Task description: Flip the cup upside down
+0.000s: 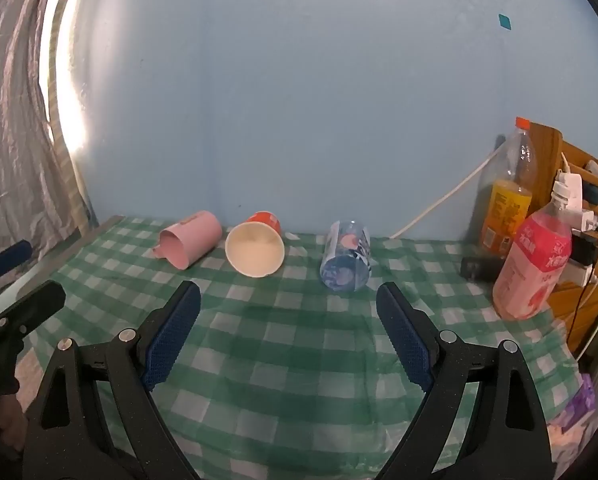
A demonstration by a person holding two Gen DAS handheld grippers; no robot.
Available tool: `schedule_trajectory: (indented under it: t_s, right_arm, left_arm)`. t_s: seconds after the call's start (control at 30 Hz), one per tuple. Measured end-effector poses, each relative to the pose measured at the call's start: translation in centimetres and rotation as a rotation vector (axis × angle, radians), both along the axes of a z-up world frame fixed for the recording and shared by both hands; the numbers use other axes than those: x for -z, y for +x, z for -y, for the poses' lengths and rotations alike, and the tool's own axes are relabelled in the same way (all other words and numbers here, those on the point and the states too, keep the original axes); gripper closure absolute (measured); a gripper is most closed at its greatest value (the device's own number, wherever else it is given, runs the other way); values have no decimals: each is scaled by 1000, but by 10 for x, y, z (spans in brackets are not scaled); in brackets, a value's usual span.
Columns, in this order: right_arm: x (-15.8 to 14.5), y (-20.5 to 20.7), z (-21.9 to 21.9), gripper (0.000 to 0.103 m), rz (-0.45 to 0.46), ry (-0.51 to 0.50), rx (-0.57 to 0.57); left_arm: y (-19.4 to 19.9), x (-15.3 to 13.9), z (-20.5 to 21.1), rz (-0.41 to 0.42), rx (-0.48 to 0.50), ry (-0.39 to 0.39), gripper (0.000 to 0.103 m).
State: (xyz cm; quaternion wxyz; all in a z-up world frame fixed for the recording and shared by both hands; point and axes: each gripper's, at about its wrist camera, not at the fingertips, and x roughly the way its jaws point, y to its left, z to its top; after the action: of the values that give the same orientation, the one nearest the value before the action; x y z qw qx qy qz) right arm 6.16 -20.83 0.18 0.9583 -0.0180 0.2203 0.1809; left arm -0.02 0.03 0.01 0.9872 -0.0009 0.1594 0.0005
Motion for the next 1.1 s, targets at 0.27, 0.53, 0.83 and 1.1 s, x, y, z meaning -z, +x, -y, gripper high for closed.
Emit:
schedule_trajectory:
  t_s: [0.27,0.53,0.83,1.1]
  right_arm:
    - [1,1,0,14,-2,-1,0]
    - [3,0,-3,14,-10,-5,-1]
    - [4,2,-4,14,-17,-7,-5]
    - [4,4,-5,14,-27,-10,-2]
  left_arm:
    - [3,1,-1,-5,3,4,0]
    - [0,0,-1,2,3,1,0]
    - [-3,5,-6,-1,3,0,0]
    - [0,7,-7,-4,3,2,0]
